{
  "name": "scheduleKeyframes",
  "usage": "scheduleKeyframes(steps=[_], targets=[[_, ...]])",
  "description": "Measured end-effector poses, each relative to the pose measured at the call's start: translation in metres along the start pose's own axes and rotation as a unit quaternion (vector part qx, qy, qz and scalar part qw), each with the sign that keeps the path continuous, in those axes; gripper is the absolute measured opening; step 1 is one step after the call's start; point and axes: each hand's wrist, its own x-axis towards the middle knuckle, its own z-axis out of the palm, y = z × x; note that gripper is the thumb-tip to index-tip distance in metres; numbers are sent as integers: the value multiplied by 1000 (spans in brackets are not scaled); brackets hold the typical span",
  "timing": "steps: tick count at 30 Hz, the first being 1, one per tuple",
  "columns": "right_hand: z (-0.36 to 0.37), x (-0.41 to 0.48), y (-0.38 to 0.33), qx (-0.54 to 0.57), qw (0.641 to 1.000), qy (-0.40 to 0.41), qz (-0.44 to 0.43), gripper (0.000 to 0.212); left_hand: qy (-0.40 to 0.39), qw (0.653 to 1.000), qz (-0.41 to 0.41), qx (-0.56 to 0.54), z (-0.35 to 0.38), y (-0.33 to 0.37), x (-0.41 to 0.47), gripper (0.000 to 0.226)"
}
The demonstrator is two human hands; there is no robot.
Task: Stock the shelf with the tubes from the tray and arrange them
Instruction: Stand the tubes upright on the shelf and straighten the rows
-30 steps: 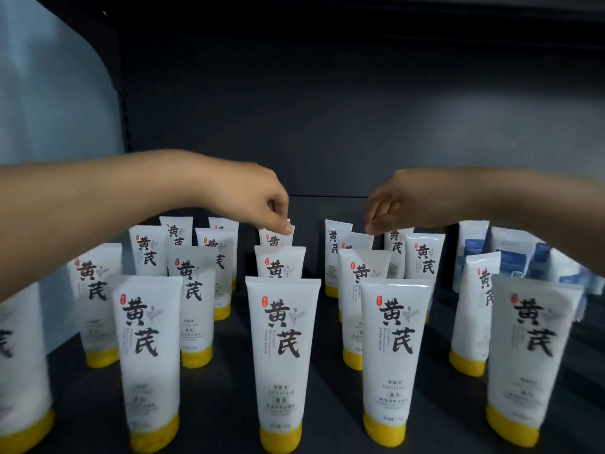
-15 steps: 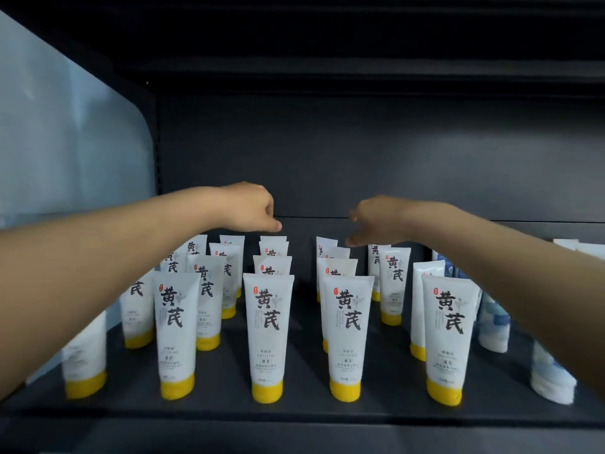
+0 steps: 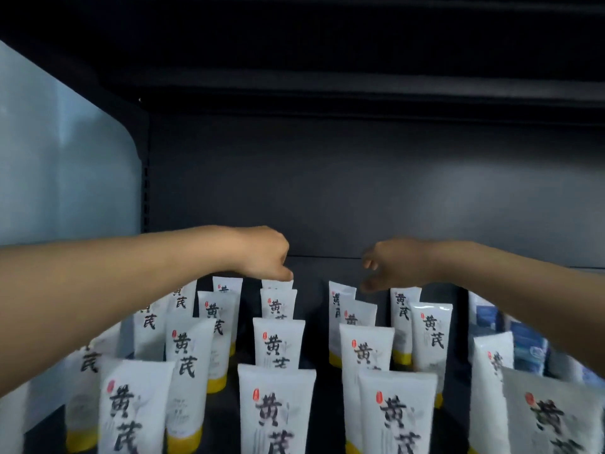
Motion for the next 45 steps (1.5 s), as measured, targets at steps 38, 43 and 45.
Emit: scheduleKeyframes(steps=[38,43,45], targets=[[46,54,13,184,974,-82,-104,14,-137,976,132,-105,52,-3,66,17],[46,58,10,165,978,-72,-109,4,-121,979,131,-94,54,3,64,19],[46,59,9,155,980,-65,-105,10,-119,980,130,-87,53,3,64,20]])
